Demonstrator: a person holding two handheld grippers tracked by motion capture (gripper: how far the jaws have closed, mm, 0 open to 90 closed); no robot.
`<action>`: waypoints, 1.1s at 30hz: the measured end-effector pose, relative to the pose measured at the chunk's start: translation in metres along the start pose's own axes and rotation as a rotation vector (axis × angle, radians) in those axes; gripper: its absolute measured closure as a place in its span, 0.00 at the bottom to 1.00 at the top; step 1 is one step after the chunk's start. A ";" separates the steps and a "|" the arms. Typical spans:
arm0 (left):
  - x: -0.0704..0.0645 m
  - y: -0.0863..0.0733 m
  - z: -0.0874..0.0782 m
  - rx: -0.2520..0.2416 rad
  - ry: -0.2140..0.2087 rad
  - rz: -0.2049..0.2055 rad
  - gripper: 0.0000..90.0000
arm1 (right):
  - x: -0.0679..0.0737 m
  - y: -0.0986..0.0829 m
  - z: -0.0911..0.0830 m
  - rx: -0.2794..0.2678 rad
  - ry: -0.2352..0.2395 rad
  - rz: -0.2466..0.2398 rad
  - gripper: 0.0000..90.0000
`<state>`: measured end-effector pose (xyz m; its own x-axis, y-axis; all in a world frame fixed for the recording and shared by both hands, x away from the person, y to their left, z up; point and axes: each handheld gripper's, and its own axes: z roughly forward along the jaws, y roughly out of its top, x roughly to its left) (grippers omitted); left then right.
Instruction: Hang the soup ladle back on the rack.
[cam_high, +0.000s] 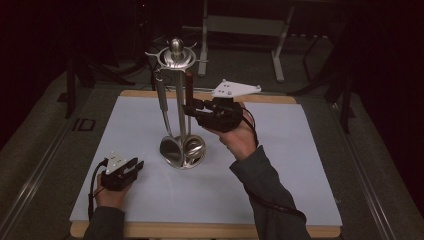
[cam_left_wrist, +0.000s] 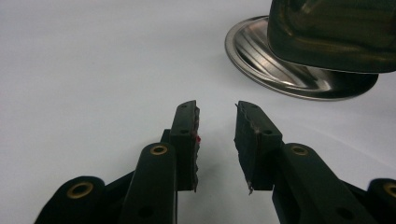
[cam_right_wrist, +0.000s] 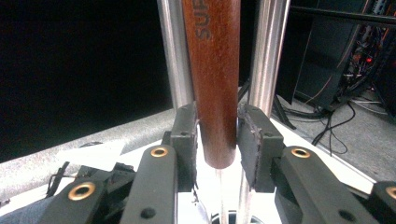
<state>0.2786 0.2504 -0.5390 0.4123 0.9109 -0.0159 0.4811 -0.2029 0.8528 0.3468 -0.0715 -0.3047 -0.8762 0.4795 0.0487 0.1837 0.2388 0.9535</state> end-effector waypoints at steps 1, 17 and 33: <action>0.000 0.000 0.000 0.000 0.000 0.000 0.77 | 0.000 0.000 0.000 0.000 0.000 0.000 0.77; 0.000 0.000 0.000 -0.001 -0.001 -0.003 0.77 | 0.000 0.010 0.004 0.018 -0.014 -0.008 0.81; 0.000 0.000 0.000 -0.003 0.001 -0.001 0.77 | -0.005 0.007 -0.002 0.028 -0.008 -0.002 0.74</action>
<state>0.2784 0.2504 -0.5390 0.4112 0.9114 -0.0163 0.4794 -0.2010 0.8542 0.3518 -0.0735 -0.2978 -0.8730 0.4857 0.0440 0.1942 0.2633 0.9450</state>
